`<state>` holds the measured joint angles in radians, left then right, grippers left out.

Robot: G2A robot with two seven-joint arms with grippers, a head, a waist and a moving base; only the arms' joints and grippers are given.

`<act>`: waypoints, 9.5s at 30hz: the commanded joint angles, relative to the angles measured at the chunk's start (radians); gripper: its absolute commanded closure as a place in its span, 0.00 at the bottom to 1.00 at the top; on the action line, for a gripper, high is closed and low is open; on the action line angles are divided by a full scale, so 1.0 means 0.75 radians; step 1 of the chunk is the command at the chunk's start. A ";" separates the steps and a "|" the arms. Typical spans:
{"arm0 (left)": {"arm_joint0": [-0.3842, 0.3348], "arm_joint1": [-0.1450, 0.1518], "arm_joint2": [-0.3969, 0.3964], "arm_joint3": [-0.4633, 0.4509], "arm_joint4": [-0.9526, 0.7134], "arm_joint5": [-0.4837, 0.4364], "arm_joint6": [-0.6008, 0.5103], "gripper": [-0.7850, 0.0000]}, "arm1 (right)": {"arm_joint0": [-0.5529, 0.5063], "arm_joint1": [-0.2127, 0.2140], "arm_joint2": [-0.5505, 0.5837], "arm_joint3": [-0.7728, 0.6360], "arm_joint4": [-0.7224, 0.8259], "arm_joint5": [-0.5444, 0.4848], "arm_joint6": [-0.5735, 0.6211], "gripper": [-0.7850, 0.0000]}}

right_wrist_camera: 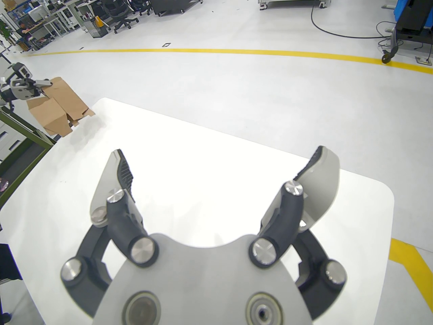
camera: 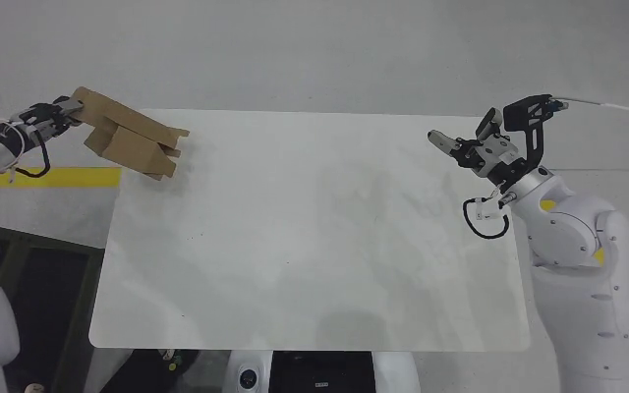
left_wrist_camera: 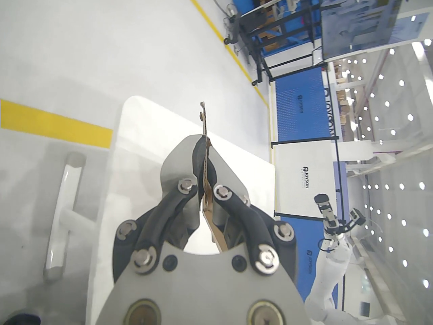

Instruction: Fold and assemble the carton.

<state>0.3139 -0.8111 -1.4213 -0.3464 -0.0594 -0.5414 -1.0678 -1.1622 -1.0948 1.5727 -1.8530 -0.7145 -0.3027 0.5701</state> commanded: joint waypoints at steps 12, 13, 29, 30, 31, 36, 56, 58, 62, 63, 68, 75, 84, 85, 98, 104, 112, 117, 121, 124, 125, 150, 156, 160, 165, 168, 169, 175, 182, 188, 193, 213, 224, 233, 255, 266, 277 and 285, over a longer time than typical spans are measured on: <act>-0.139 -0.160 0.225 -0.234 -0.117 0.029 0.044 1.00 | 0.000 0.000 0.000 0.000 0.000 0.000 0.000 0.00; -0.150 -0.177 0.254 -0.250 -0.127 0.027 0.041 1.00 | 0.000 0.000 0.000 0.000 0.000 0.000 0.000 0.00; -0.206 -0.385 0.525 -0.297 -0.426 0.042 -0.049 1.00 | 0.000 0.000 0.000 0.000 0.000 0.000 0.000 0.00; -0.196 -0.394 0.533 -0.304 -0.452 0.042 -0.067 1.00 | 0.000 0.000 0.000 0.000 0.000 0.000 0.000 0.00; -0.188 -0.400 0.541 -0.305 -0.465 0.034 -0.084 1.00 | 0.000 0.000 0.000 0.000 0.000 0.000 0.000 0.00; -0.145 -0.411 0.572 -0.299 -0.441 -0.007 -0.114 1.00 | 0.000 0.000 0.000 0.000 0.000 0.000 0.000 0.00; 0.001 -0.423 0.640 -0.592 -0.435 -0.077 -0.204 1.00 | 0.000 0.000 0.000 0.000 0.000 0.000 0.000 0.00; 0.021 -0.421 0.646 -0.629 -0.444 -0.070 -0.212 1.00 | 0.000 0.000 0.000 0.000 0.000 0.000 0.000 0.00; 0.061 -0.415 0.639 -0.686 -0.520 -0.055 -0.226 1.00 | 0.000 0.000 0.000 0.000 0.000 0.000 0.000 0.00; 0.066 -0.412 0.637 -0.695 -0.525 -0.052 -0.229 1.00 | 0.000 0.000 0.000 0.000 0.000 0.000 0.000 0.00; 0.088 -0.400 0.633 -0.749 -0.546 -0.043 -0.238 1.00 | 0.003 -0.004 -0.052 0.032 0.089 -0.015 0.021 0.00; 0.120 -0.383 0.645 -0.824 -0.553 -0.037 -0.244 1.00 | 0.120 -0.016 -0.210 0.184 0.398 -0.092 0.222 0.00; 0.141 -0.369 0.668 -0.871 -0.592 -0.031 -0.251 1.00 | 0.305 -0.035 -0.398 0.393 0.800 -0.199 0.489 0.00; 0.143 -0.367 0.672 -0.881 -0.597 -0.029 -0.252 1.00 | 0.318 -0.037 -0.416 0.408 0.818 -0.216 0.504 0.00; 0.169 -0.351 0.724 -0.945 -0.719 0.030 -0.311 1.00 | 0.478 -0.081 -0.651 0.609 1.288 -0.394 0.729 0.00; 0.173 -0.346 0.749 -0.966 -0.733 0.040 -0.322 1.00 | 0.538 -0.103 -0.725 0.694 1.376 -0.477 0.743 0.00; 0.170 -0.339 0.773 -0.973 -0.742 0.039 -0.320 1.00 | 0.597 -0.126 -0.795 0.768 1.387 -0.520 0.728 0.30; 0.170 -0.333 0.785 -0.982 -0.749 0.038 -0.320 1.00 | 0.623 -0.133 -0.820 0.792 1.392 -0.528 0.735 0.68; 0.171 -0.329 0.792 -0.985 -0.765 0.043 -0.324 1.00 | 0.637 -0.134 -0.837 0.801 1.395 -0.517 0.746 0.78; 0.169 -0.327 0.797 -0.985 -0.775 0.047 -0.328 1.00 | 0.650 -0.135 -0.859 0.796 1.408 -0.495 0.768 0.84; 0.168 -0.326 0.798 -0.985 -0.777 0.047 -0.328 1.00 | 0.655 -0.136 -0.867 0.794 1.412 -0.489 0.773 0.86; 0.179 -0.283 0.734 -1.026 -0.831 -0.021 -0.261 0.00 | 0.682 -0.109 -0.879 0.880 1.524 -0.504 0.652 1.00; 0.197 -0.281 0.735 -0.997 -0.830 -0.052 -0.230 0.00 | 0.630 -0.100 -0.790 0.844 1.439 -0.484 0.387 1.00; 0.197 -0.289 0.753 -0.970 -0.823 -0.064 -0.217 0.00 | 0.589 -0.096 -0.749 0.792 1.387 -0.471 0.261 1.00; 0.195 -0.302 0.771 -0.938 -0.826 -0.074 -0.207 0.00 | 0.547 -0.098 -0.712 0.747 1.347 -0.461 0.120 1.00; 0.194 -0.309 0.780 -0.923 -0.823 -0.074 -0.207 0.00 | 0.524 -0.101 -0.694 0.736 1.319 -0.456 0.029 1.00; 0.194 -0.312 0.786 -0.916 -0.818 -0.068 -0.213 0.00 | 0.517 -0.103 -0.691 0.732 1.310 -0.453 0.004 1.00; 0.194 -0.332 0.804 -0.891 -0.853 -0.040 -0.241 0.00 | 0.493 -0.110 -0.676 0.720 1.245 -0.431 -0.099 1.00; 0.205 -0.343 0.800 -0.898 -0.894 -0.005 -0.276 0.59 | 0.482 -0.122 -0.680 0.711 1.216 -0.423 -0.146 1.00; 0.207 -0.352 0.789 -0.876 -0.910 0.008 -0.290 0.98 | 0.481 -0.131 -0.683 0.714 1.208 -0.421 -0.152 1.00; 0.206 -0.360 0.779 -0.862 -0.918 0.019 -0.301 1.00 | 0.482 -0.137 -0.681 0.721 1.201 -0.421 -0.151 1.00; 0.176 -0.377 0.716 -0.761 -0.945 0.118 -0.399 1.00 | 0.463 -0.112 -0.556 0.741 1.250 -0.404 0.122 0.00; 0.205 -0.352 0.725 -0.849 -0.769 0.222 -0.503 1.00 | 0.457 -0.059 -0.446 0.741 1.353 -0.295 0.568 0.00; 0.247 -0.319 0.737 -0.997 -0.672 0.247 -0.529 1.00 | 0.490 -0.038 -0.436 0.828 1.427 -0.258 0.839 0.00; 0.235 -0.273 0.861 -1.061 -0.657 0.281 -0.563 1.00 | 0.530 -0.020 -0.573 0.855 1.494 -0.274 0.989 0.06; 0.207 -0.265 0.916 -1.031 -0.672 0.260 -0.542 1.00 | 0.554 0.002 -0.625 0.871 1.522 -0.282 0.981 0.56; 0.184 -0.254 0.946 -1.009 -0.704 0.254 -0.535 1.00 | 0.574 0.019 -0.674 0.902 1.556 -0.294 0.969 0.82; 0.172 -0.247 0.961 -0.995 -0.725 0.252 -0.533 1.00 | 0.582 0.030 -0.698 0.925 1.589 -0.303 0.960 1.00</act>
<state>0.4437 -0.9972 -0.7019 -1.0932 -0.6005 -0.3515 -1.4688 -0.7269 -1.0735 1.0511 -1.1617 0.4744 -0.5286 1.2916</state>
